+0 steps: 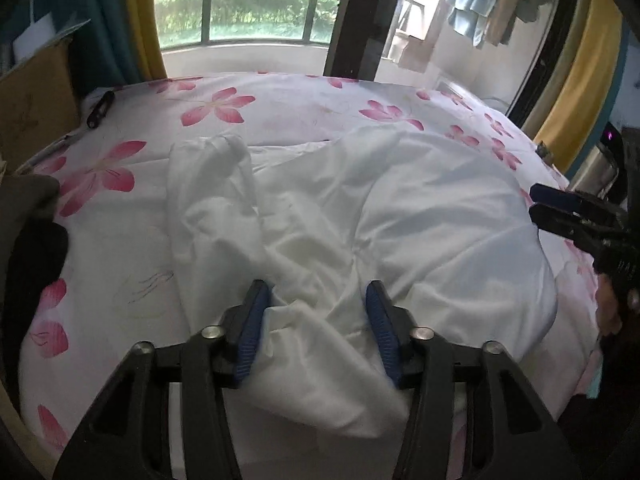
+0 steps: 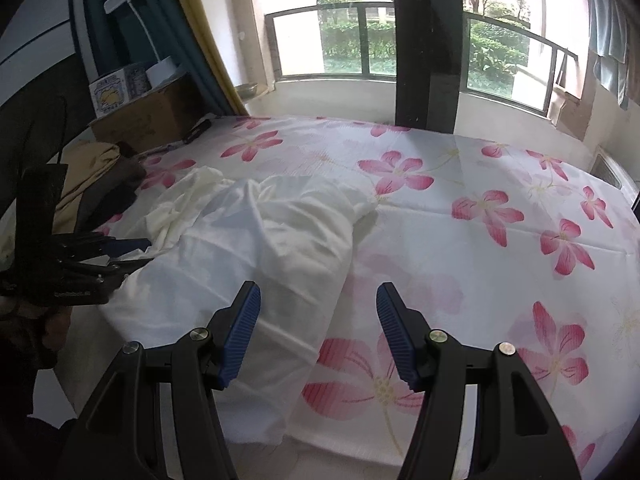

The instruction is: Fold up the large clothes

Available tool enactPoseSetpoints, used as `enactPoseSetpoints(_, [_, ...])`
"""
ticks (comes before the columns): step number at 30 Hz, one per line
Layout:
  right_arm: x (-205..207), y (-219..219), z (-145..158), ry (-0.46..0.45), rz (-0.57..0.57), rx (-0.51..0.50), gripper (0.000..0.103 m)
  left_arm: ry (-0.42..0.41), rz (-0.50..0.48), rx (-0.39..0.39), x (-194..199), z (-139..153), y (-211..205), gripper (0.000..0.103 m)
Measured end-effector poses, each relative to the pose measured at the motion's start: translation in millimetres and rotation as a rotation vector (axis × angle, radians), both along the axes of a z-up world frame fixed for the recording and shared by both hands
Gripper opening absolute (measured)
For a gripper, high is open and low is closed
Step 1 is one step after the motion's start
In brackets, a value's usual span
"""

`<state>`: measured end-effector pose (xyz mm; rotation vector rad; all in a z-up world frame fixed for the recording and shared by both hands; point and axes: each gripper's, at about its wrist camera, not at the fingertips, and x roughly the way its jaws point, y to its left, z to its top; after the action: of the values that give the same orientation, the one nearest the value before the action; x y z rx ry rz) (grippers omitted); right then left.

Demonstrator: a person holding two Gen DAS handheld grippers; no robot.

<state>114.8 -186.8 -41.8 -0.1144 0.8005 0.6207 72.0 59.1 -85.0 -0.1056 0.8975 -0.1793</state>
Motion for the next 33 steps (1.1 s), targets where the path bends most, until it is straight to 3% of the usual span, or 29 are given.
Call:
enactPoseSetpoints(1, [-0.9,1.7,-1.8,0.005,0.004,-0.005,0.061,-0.005,-0.010,0.004,-3.4,0.2,-0.1,0.009])
enactPoseSetpoints(6, [-8.0,10.9,-9.2,0.010,0.012,-0.043,0.061,-0.090,0.031,0.014,-27.8,22.1,6.5,0.007])
enactPoseSetpoints(8, [-8.9,11.1,-11.4,0.019,0.008,-0.045,0.066,-0.106,0.048,0.008,-35.4,31.4,13.4,0.007])
enactPoseSetpoints(11, [-10.2,13.5,-16.2,0.030,0.006,-0.046,0.076,-0.101,0.061,0.012,-45.8,33.4,21.1,0.007])
enactPoseSetpoints(15, [-11.0,26.4,-35.5,0.072,0.012,-0.063,0.077,-0.040,0.087,0.015,-47.7,12.0,26.1,0.007])
enactPoseSetpoints(17, [-14.8,33.5,-40.8,0.051,0.012,-0.078,0.078,-0.031,0.102,0.024,-51.8,5.9,27.4,0.007])
enactPoseSetpoints(28, [-20.9,29.7,-30.8,0.034,-0.006,-0.078,0.081,-0.068,0.144,-0.015,-62.3,21.5,35.0,0.009])
enactPoseSetpoints(30, [-22.1,26.2,-26.4,0.025,-0.011,-0.080,0.081,-0.073,0.156,-0.012,-62.2,26.0,35.7,0.017])
enactPoseSetpoints(33, [-22.6,21.8,-19.6,0.014,-0.019,-0.074,0.081,-0.084,0.186,-0.012,-61.1,31.9,38.6,0.046])
